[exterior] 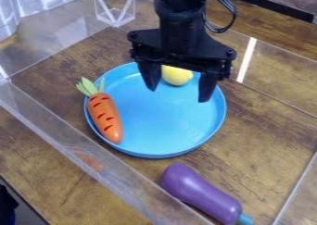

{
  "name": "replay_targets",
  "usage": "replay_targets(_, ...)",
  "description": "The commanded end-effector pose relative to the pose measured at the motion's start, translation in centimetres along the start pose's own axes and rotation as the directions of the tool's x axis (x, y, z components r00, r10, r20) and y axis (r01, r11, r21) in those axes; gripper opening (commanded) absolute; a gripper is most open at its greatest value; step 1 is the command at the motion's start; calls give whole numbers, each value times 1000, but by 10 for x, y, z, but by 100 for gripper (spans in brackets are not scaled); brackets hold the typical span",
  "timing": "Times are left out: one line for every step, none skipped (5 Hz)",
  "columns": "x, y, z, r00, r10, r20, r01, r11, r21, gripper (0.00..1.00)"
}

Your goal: Move the carrot to the left side

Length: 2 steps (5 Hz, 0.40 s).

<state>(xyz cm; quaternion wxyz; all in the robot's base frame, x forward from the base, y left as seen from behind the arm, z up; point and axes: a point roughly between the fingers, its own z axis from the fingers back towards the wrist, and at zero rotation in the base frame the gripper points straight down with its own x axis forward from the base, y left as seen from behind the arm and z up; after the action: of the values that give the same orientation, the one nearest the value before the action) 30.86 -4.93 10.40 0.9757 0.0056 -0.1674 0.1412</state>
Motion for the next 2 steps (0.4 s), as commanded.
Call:
replay_targets(11, 6, 8, 994, 94, 52, -95, 995, 14, 100)
replay_targets(14, 21, 11, 987, 149, 57, -151, 988, 38, 100)
